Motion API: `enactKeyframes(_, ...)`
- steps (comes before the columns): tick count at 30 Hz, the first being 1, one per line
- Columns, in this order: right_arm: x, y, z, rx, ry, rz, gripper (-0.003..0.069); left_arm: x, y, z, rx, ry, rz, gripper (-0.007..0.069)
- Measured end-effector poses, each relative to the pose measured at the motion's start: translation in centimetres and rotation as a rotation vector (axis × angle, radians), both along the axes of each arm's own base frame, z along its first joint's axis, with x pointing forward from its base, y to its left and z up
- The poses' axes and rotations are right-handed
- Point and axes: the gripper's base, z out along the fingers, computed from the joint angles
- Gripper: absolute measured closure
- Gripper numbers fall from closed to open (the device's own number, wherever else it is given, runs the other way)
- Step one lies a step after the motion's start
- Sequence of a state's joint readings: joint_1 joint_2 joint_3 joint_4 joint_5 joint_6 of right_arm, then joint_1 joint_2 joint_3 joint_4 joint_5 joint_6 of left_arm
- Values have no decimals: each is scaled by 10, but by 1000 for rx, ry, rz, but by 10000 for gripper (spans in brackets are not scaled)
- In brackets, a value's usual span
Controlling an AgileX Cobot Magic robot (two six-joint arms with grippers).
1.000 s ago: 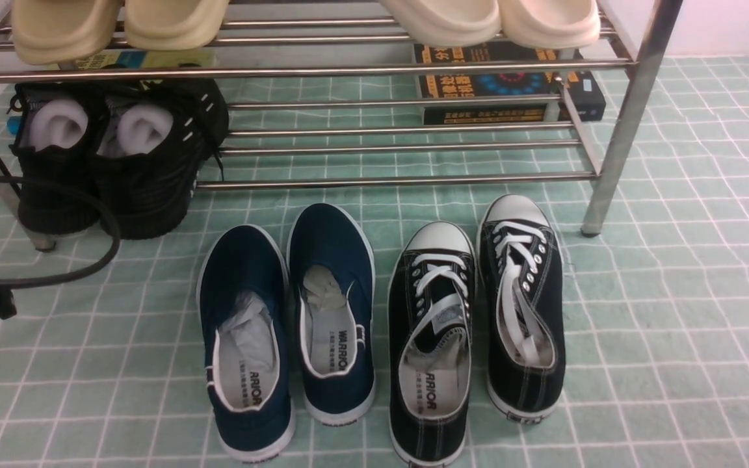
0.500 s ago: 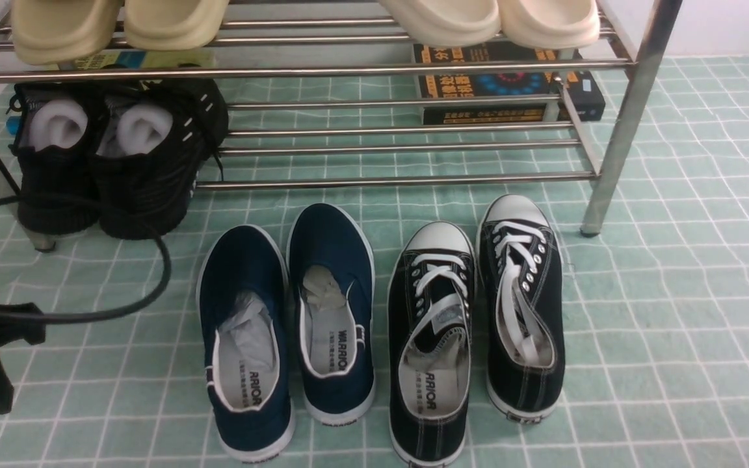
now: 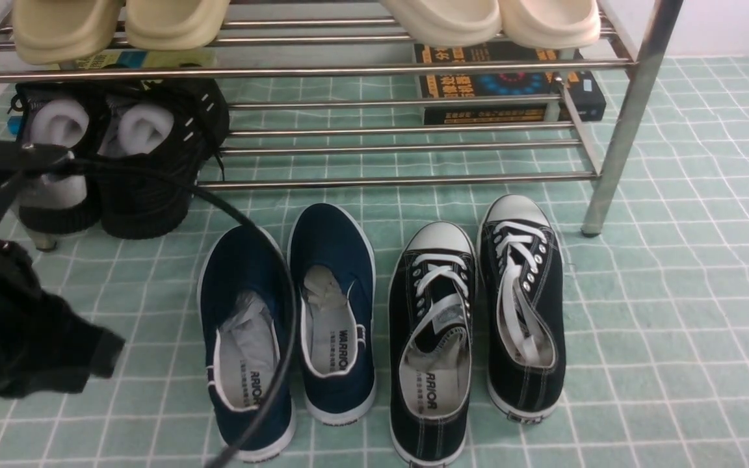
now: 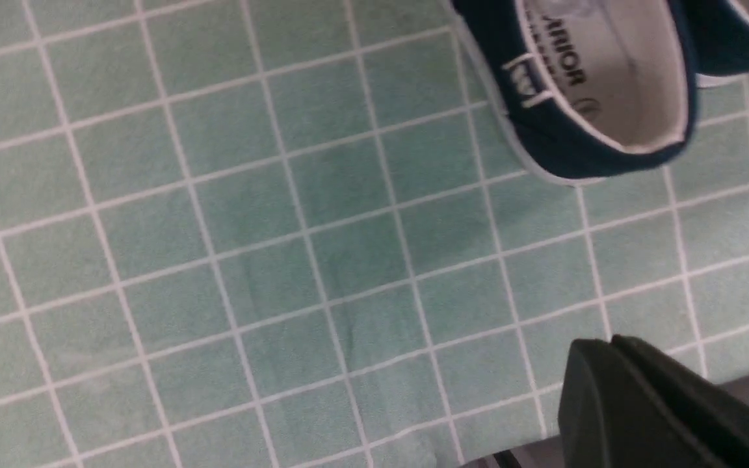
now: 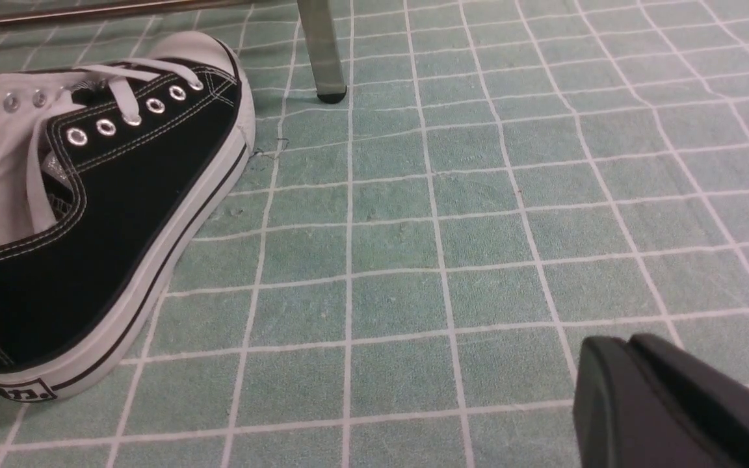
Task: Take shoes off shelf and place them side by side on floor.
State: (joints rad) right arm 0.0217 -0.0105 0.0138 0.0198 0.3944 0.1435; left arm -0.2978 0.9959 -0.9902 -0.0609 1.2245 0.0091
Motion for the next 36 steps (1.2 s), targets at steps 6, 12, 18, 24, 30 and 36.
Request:
enactKeyframes(6,0,0,0,0,0,0,611,-73,6,-8,-153,-139,-85,624)
enactKeyframes(12,0,0,0,0,0,0,600,-126,29,-25,-471,-794,-14,624)
enactKeyframes(18,0,0,0,0,0,0,589,-138,39,-40,-606,-1115,30,624)
enactKeyframes(24,0,0,0,0,0,0,582,-128,36,-50,-593,-1078,42,618)
enactKeyframes(30,0,0,0,0,-1,0,574,-123,34,-52,-581,-1047,44,611)
enactKeyframes(36,0,0,0,-1,-1,0,565,-119,35,-61,-493,-1054,20,606)
